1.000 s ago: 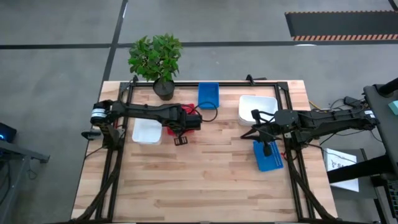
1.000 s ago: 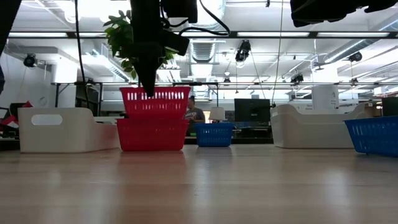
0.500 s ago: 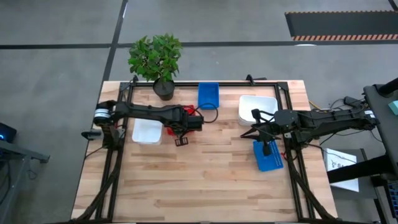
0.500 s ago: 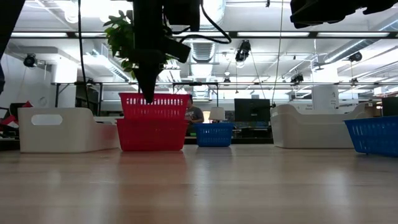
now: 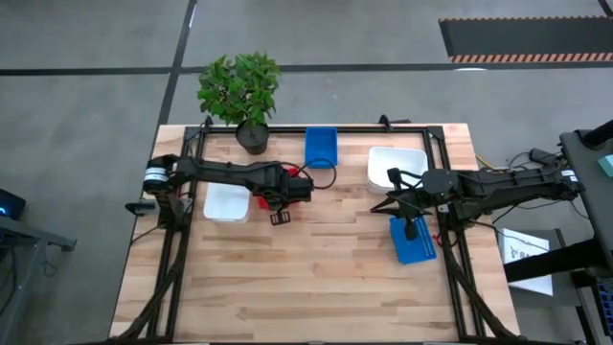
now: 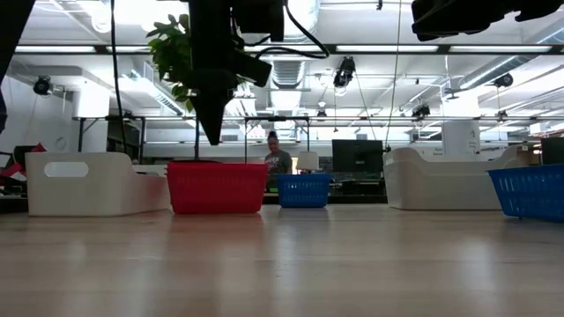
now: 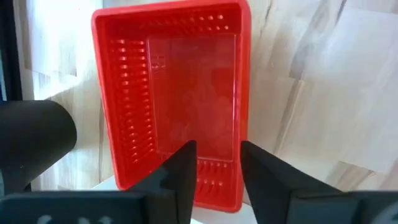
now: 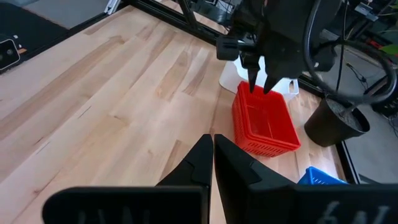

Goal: Stack baskets by color
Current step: Stack the left white bin on the left stacked white bins

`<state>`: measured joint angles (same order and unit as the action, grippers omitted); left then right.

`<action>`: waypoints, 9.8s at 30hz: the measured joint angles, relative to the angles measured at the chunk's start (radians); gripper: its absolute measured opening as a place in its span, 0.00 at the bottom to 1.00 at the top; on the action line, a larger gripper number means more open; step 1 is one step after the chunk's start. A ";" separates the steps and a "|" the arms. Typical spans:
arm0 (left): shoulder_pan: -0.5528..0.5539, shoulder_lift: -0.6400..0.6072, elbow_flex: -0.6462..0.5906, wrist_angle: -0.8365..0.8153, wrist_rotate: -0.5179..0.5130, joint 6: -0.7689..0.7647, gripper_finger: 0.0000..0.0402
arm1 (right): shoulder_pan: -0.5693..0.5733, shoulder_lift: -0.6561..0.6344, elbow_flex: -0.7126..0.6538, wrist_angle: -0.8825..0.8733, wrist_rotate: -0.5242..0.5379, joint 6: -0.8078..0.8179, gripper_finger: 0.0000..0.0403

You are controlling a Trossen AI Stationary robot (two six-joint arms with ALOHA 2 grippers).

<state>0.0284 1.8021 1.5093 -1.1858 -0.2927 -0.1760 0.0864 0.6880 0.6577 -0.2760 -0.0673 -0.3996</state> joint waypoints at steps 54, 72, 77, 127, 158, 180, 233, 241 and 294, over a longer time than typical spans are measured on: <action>-0.292 -0.456 -0.631 0.059 0.001 -0.315 0.31 | 0.000 0.003 0.000 0.051 0.044 0.155 0.02; -0.292 -0.455 -0.666 0.076 0.003 -0.315 0.17 | 0.000 0.003 0.000 0.058 0.044 0.153 0.02; -0.292 -0.455 -0.666 0.078 0.023 -0.317 0.02 | 0.000 0.003 0.000 0.058 0.044 0.141 0.02; -0.648 -0.232 -0.016 0.269 0.150 0.120 0.00 | 0.001 1.045 0.923 -0.220 -0.616 -0.127 0.44; -0.618 -0.219 -0.030 0.270 -0.020 0.246 0.01 | 0.037 1.140 0.987 -0.362 -0.499 -0.189 0.05; -0.594 -0.313 -0.039 0.206 -0.308 0.349 0.46 | 0.036 1.107 0.989 -0.542 -0.178 -0.118 0.02; -0.560 -0.534 -0.373 0.811 -0.449 0.582 0.46 | -0.257 0.193 0.193 -0.623 0.223 0.312 0.02; -0.560 -0.534 -0.414 0.811 -0.449 0.582 0.46 | -0.343 0.117 0.190 -0.624 0.131 0.232 0.02; -0.560 -0.539 -0.428 0.811 -0.449 0.575 0.46 | -0.511 0.165 0.099 -0.579 0.128 0.099 0.10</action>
<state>-0.5312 1.2633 1.0813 -0.3746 -0.7418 0.3988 -0.4244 0.8532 0.7563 -0.8550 0.0608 -0.3003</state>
